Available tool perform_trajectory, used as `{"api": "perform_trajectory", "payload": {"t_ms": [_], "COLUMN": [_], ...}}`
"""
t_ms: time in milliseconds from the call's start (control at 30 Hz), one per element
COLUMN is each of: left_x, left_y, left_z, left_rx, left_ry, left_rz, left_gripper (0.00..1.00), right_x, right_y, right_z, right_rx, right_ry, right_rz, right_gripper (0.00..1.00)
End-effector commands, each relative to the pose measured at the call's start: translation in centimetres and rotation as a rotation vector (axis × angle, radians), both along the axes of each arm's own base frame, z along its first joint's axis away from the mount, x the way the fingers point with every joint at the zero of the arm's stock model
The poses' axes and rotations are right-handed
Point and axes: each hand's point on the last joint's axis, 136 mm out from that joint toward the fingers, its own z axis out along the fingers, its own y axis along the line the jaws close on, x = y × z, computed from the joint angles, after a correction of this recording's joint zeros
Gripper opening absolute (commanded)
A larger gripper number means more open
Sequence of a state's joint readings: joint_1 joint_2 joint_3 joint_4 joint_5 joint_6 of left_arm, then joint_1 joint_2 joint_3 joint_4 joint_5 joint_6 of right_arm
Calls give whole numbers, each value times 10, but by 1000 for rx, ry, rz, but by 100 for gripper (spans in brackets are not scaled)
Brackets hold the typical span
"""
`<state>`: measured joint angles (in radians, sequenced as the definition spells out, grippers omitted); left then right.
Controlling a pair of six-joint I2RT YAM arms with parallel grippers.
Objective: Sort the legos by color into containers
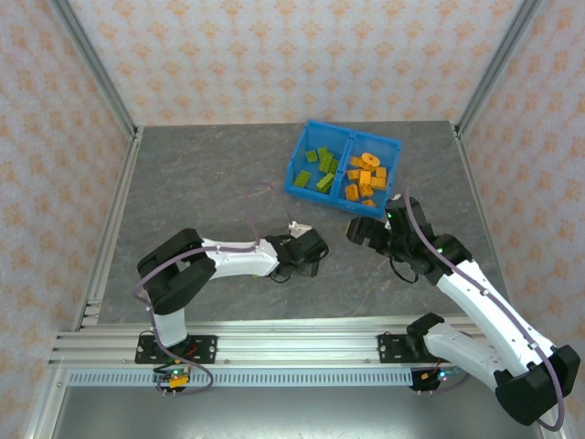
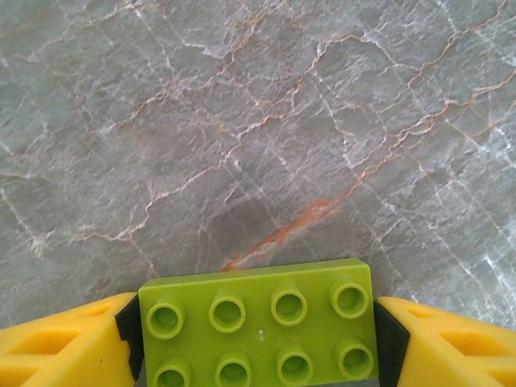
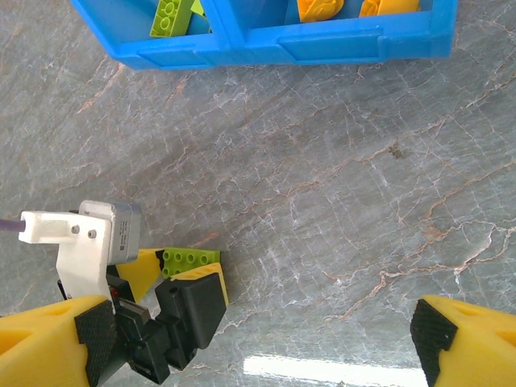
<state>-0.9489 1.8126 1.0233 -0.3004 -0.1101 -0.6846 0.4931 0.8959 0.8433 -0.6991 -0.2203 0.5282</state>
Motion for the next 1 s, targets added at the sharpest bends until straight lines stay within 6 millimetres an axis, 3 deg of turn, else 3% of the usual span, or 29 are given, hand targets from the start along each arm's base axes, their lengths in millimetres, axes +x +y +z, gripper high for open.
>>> {"api": "perform_trajectory", "payload": {"t_ms": [0, 167, 267, 467, 633, 867, 967], "left_x": [-28, -35, -30, 8, 68, 170, 211], "left_y": [23, 27, 26, 16, 18, 9, 1], "left_z": [-20, -26, -20, 38, 86, 160, 176], "left_rx": [59, 63, 47, 14, 3, -21, -29], "left_ry": [115, 143, 112, -77, -223, -428, -472], "left_rz": [22, 26, 35, 37, 55, 54, 54], "left_gripper": [73, 69, 63, 63, 63, 63, 63], "right_x": [1, 2, 2, -3, -1, -2, -5], "right_y": [-1, -1, -1, 13, 15, 13, 10], "right_z": [4, 6, 6, 6, 12, 14, 14], "right_rx": [9, 8, 9, 61, 68, 69, 70], "right_ry": [-20, -21, -22, -14, -34, -40, -46], "right_rz": [-15, -15, -12, 61, 66, 62, 51], "right_gripper": [96, 96, 96, 96, 96, 96, 96]}}
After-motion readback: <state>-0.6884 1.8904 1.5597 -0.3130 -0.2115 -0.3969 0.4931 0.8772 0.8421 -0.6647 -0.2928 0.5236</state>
